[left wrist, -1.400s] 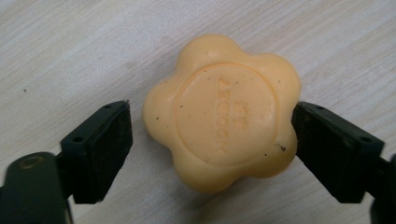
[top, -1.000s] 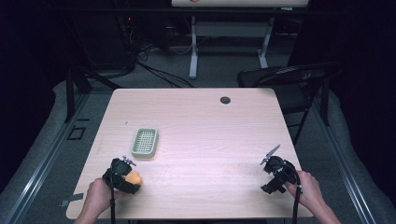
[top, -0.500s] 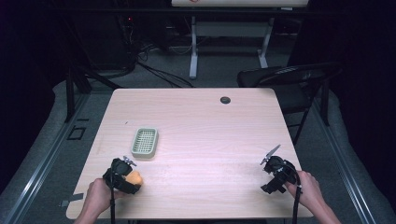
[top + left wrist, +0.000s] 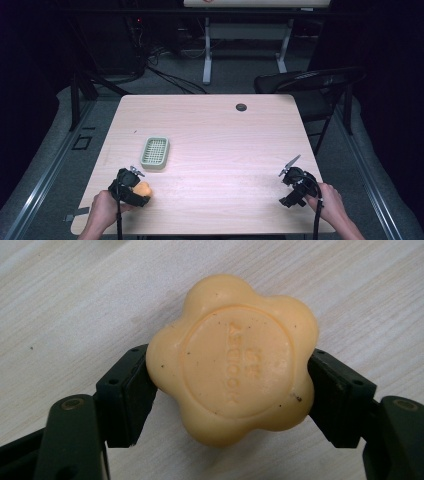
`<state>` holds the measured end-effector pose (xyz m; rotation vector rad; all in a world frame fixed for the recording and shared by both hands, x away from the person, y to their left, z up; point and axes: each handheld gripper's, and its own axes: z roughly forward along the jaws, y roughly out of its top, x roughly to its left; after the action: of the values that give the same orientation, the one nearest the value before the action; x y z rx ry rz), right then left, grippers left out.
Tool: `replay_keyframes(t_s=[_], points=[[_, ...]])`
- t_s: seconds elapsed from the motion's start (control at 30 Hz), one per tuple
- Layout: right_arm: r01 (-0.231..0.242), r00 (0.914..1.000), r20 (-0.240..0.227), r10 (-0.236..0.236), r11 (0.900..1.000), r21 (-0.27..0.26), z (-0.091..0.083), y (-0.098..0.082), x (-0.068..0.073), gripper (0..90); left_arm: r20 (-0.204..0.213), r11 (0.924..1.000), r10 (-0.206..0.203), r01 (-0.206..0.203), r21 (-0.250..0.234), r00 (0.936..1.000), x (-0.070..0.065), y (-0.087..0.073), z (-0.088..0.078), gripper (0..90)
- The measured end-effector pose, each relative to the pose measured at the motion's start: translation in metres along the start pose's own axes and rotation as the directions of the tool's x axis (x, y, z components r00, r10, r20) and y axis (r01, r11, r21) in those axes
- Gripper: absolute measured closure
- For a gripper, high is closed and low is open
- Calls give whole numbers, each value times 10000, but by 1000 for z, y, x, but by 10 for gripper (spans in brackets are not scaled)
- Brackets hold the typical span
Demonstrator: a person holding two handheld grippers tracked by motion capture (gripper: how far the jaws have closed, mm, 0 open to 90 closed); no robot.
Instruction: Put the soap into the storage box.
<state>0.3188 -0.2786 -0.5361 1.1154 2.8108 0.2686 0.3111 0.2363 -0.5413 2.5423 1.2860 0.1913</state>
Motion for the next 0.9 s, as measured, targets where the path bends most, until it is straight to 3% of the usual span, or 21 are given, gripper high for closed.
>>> replay_keyframes(t_s=[0.9], points=[[-12, 10000, -13, 12, 10000, -26, 1, 0, -1, 156, -178, 9993, -94, 87, -366, 9998, 6, 8, -15, 272]])
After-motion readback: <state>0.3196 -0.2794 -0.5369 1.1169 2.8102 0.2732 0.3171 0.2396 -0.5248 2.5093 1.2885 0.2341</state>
